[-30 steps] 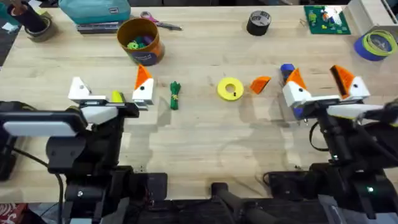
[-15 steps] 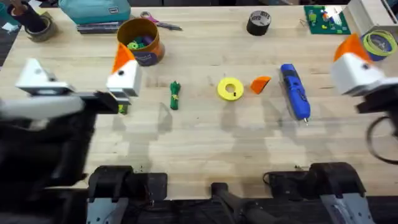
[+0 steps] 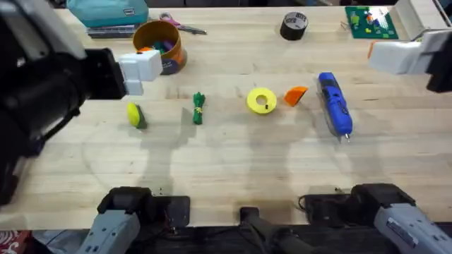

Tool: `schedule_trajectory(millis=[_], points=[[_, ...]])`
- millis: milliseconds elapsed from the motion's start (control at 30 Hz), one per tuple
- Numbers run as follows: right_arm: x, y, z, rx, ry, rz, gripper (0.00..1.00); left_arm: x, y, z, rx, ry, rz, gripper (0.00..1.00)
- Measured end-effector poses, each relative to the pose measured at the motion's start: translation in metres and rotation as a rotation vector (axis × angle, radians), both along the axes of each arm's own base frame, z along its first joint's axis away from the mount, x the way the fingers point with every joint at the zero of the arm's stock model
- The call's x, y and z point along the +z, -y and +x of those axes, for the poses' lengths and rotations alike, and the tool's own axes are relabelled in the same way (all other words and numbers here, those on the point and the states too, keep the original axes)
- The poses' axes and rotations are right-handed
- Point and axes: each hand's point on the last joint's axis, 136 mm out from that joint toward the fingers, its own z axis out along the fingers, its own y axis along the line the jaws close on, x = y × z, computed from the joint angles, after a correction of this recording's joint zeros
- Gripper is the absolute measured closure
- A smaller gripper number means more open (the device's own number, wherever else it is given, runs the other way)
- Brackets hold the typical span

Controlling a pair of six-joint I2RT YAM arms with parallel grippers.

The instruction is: Pick up the gripper from the table and insert it into the empty holder that is missing its gripper. Then pick up a screw, insert it into the mounting hole, and use the screwdriver to tighten it. Finally, clean up the table by picking up the vegetable and placing it into the bucket.

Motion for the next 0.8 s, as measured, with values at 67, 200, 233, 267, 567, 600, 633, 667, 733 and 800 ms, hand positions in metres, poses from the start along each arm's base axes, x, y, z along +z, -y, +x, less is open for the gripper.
schedule_trajectory(millis=[67, 200, 233, 267, 567, 600, 633, 667, 733, 800], points=[[-0.008, 0.0, 0.002, 0.004, -0.06, -0.004, 0.006, -0.006, 0.0, 0.004, -0.001, -0.055, 0.0, 0.015], [-0.03, 0.0, 0.003, 0.006, -0.184, -0.006, 0.006, -0.027, 0.0, 0.008, -0.001, -0.166, 0.0, 0.015], [-0.035, 0.0, 0.003, 0.007, -0.21, -0.007, 0.006, -0.033, 0.0, 0.008, -0.001, -0.195, 0.001, 0.015], [-0.04, 0.0, 0.004, 0.008, -0.232, -0.007, 0.006, -0.038, 0.0, 0.009, -0.001, -0.219, 0.001, 0.015], [-0.05, 0.0, 0.01, 0.01, -0.277, -0.009, 0.006, -0.063, 0.0, 0.012, -0.002, -0.329, 0.001, 0.015], [-0.05, 0.0, 0.01, 0.01, -0.277, -0.009, 0.006, -0.064, 0.001, 0.012, -0.003, -0.335, -0.001, 0.015], [-0.05, 0.0, 0.01, 0.01, -0.276, -0.009, 0.006, -0.065, 0.002, 0.012, -0.007, -0.338, -0.004, 0.016], [-0.05, 0.0, 0.01, 0.01, -0.276, -0.009, 0.006, -0.066, 0.003, 0.012, -0.012, -0.344, -0.008, 0.015], [-0.05, 0.0, 0.01, 0.01, -0.276, -0.009, 0.006, -0.07, 0.007, 0.009, -0.026, -0.375, -0.013, 0.016], [-0.05, 0.0, 0.01, 0.01, -0.276, -0.009, 0.006, -0.077, 0.015, 0.005, -0.049, -0.425, -0.019, 0.015]])
